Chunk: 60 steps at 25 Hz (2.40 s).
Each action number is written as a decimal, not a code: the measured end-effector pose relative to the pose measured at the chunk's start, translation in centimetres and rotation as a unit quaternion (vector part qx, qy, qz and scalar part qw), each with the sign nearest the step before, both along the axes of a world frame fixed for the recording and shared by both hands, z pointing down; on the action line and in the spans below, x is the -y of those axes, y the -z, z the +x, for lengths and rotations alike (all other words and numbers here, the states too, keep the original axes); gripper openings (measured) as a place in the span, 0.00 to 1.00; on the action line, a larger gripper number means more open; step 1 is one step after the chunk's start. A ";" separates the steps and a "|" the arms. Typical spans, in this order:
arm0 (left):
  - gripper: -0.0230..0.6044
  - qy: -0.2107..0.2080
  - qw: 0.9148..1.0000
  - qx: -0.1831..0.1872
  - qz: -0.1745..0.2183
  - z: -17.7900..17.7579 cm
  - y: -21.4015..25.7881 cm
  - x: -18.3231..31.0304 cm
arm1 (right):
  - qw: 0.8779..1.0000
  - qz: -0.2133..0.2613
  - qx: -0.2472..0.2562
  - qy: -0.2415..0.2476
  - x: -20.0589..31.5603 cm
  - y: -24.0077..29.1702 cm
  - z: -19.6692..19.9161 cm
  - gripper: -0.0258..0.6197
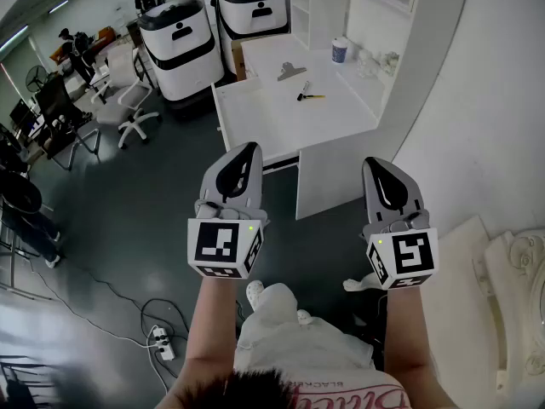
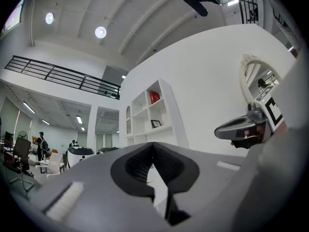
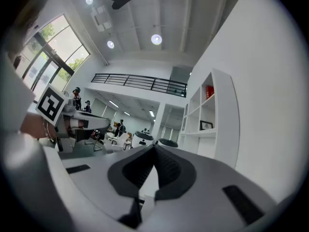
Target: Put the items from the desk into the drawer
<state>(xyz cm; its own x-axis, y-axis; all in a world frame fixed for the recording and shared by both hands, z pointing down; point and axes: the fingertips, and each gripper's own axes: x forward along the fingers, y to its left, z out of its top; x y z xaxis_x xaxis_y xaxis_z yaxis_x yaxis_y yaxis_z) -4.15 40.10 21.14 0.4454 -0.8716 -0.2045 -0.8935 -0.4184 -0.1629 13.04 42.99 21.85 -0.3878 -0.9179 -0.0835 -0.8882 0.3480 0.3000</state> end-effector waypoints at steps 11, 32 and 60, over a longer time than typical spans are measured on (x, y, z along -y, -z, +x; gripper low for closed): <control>0.05 0.011 1.000 -0.012 0.022 -0.7 2.7 3.2 | 0.999 0.016 0.029 -0.027 2.9 2.5 2.5 0.05; 0.05 -0.026 0.999 -0.024 -0.037 0.3 -0.3 30.7 | 0.998 -0.037 0.016 -0.056 26.7 -0.3 1.4 0.05; 0.05 -0.067 0.992 -0.004 -0.108 6.9 -6.7 49.8 | 0.992 -0.096 0.025 -0.075 44.8 -5.5 6.3 0.05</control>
